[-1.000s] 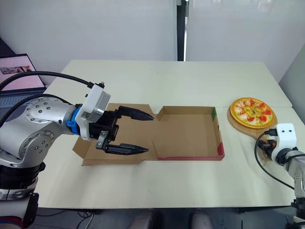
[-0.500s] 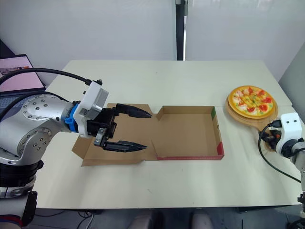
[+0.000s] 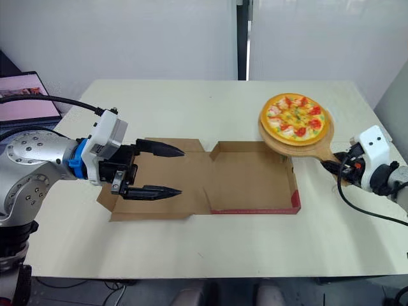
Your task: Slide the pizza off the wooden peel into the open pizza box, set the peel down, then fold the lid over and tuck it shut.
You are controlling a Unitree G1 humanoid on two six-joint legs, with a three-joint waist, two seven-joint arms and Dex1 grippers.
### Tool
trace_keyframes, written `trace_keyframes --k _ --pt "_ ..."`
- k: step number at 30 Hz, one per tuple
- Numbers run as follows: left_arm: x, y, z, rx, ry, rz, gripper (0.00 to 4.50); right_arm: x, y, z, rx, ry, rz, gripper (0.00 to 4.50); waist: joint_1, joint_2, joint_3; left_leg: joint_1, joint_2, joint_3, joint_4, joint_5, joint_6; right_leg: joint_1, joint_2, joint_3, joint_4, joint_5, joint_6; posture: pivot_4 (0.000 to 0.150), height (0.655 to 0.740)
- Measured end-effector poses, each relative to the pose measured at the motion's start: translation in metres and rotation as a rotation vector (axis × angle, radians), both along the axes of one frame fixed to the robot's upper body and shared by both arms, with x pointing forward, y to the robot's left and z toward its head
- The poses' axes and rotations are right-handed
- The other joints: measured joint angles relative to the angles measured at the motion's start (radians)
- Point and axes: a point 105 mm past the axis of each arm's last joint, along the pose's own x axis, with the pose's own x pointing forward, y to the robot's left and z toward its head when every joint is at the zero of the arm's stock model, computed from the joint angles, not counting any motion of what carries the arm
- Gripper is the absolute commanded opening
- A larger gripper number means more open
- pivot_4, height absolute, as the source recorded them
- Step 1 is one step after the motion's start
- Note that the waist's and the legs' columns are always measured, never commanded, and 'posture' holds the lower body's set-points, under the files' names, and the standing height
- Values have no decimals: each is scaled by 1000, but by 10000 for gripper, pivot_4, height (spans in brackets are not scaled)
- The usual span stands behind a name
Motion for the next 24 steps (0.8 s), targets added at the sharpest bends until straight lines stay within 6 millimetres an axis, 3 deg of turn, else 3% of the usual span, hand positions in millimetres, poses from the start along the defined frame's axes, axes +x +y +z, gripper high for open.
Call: trace_keyframes --k 11,24 --pt "0 9 -6 4 19 51 45000 -1 18 0 -219 -62 206 16209 1 0 0 0 0 0 0 0 -1 0 0 0 0 0 0 1500 7281" --pt "-9 3 -13 5 44 26 45000 4 9 -11 -377 -81 255 16209 1 0 0 0 0 0 0 1 -3 0 0 0 0 0 0 1500 7281"
